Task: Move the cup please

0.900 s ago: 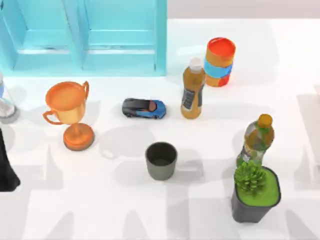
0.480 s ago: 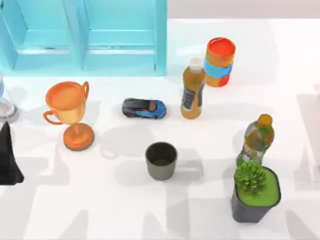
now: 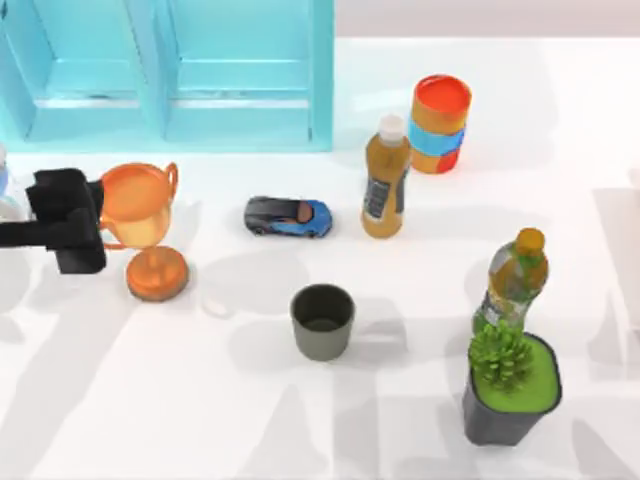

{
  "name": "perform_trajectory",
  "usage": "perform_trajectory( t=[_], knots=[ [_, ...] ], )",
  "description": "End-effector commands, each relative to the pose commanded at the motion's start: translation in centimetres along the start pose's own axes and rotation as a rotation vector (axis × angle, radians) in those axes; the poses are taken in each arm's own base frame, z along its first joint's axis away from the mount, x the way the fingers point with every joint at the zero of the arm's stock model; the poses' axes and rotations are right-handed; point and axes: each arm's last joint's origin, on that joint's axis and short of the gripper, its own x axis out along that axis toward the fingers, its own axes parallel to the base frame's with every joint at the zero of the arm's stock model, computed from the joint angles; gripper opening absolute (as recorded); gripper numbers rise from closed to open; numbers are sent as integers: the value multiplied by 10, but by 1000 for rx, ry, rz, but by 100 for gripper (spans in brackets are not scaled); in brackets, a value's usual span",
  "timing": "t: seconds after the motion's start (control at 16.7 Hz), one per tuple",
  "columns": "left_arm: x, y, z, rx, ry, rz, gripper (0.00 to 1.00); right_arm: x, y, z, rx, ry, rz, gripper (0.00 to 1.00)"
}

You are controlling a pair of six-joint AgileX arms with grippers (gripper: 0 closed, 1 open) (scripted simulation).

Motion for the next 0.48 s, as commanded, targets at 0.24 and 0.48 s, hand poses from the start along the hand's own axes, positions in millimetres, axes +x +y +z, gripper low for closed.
perform_trajectory(
  t=[0.24, 0.48],
  knots=[
    [40, -45, 49, -53, 300, -6, 100, 0, 0, 0, 0, 0, 0, 100],
    [98, -103, 68, -67, 587, 52, 100, 0, 0, 0, 0, 0, 0, 100]
  ],
)
